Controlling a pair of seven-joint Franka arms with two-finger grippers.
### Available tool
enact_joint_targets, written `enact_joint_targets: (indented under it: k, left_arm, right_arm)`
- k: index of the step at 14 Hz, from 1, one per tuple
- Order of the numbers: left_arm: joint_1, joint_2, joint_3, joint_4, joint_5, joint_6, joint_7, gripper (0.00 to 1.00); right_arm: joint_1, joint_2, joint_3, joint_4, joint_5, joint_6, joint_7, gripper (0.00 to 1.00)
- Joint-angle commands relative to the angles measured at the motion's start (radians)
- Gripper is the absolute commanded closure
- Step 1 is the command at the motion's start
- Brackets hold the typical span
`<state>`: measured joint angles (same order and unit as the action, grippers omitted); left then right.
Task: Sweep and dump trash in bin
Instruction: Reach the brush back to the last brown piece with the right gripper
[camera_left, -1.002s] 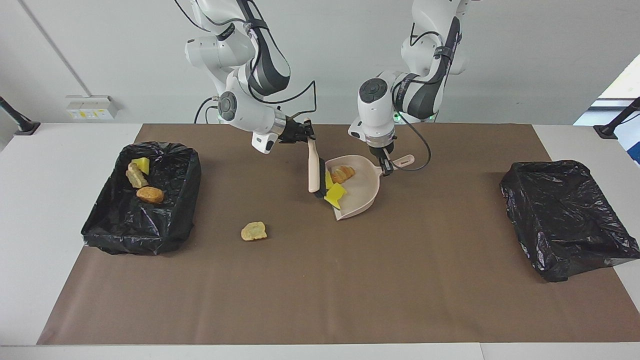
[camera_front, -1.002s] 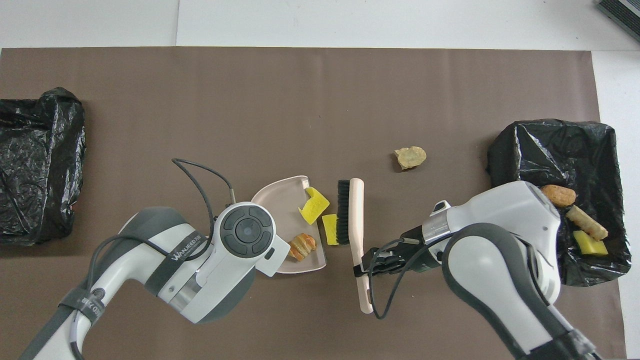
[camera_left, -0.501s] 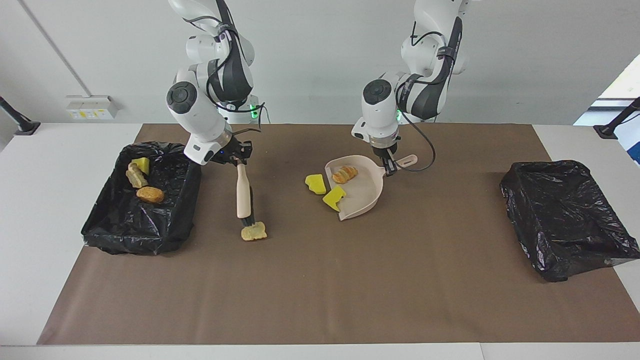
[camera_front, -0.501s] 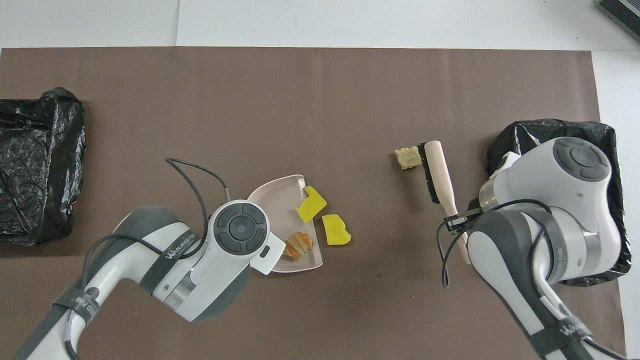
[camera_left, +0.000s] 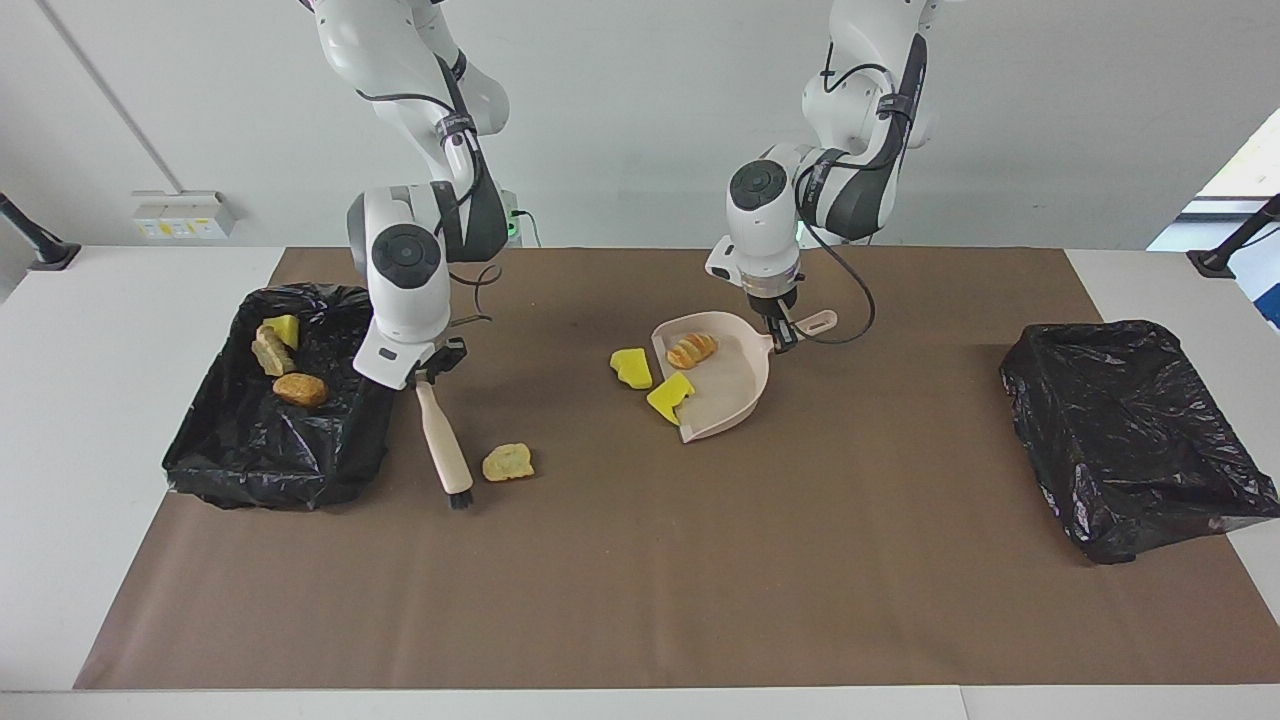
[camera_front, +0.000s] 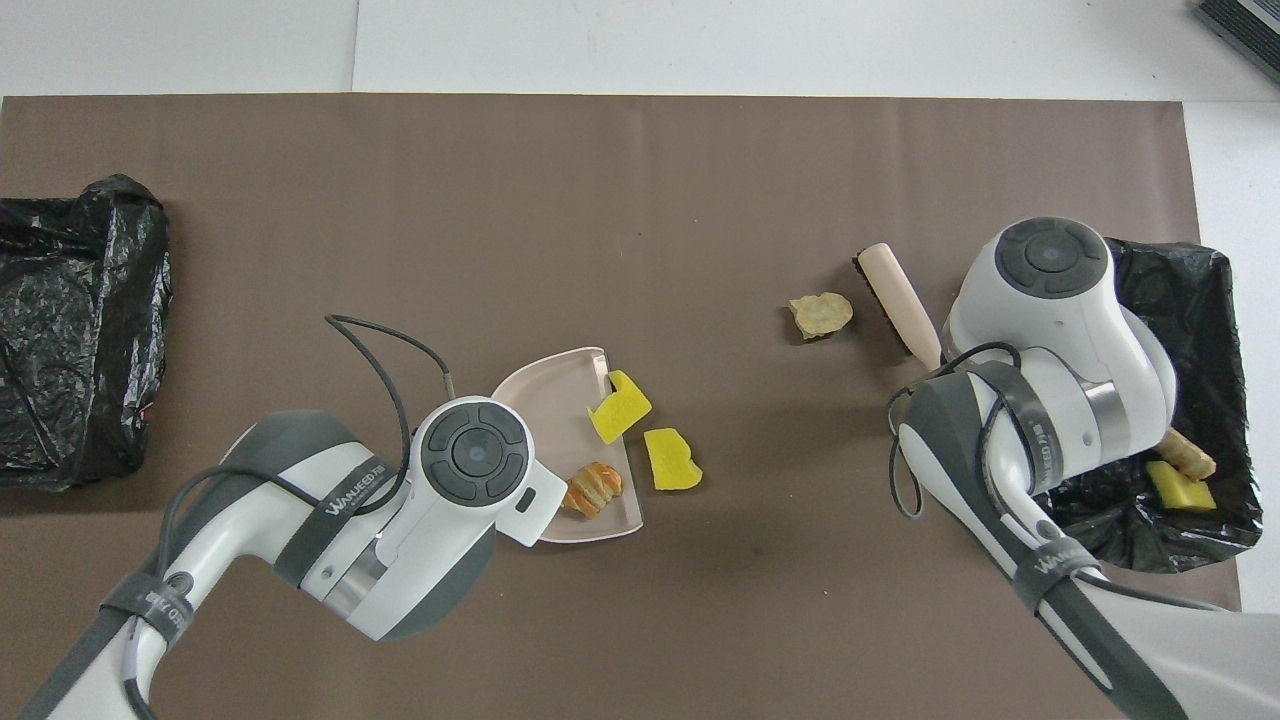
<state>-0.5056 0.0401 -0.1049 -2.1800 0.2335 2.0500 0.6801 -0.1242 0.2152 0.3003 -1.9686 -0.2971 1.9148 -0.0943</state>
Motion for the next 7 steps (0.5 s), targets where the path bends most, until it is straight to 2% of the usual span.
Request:
enact_joint_targets:
  k: [1,5,7]
  left_arm:
    - [0.01,-0.029,-0.002,-0.038,0.023,0.03,-0.001,1.0]
    - [0.007,-0.031,-0.004,-0.038,0.023,0.027,-0.002,1.0]
    - [0.005,-0.031,-0.004,-0.038,0.023,0.027,-0.002,1.0]
  right_arm:
    - [0.043,-0.026,0.014,-0.036,0.095,-0.045,0.019,1.0]
    - [0.127,-0.101,0.025,-0.143,0.347,-0.051,0.014,1.0]
    - [0.187,-0.118,0.025,-0.164,0.523,-0.037,0.043,1.0]
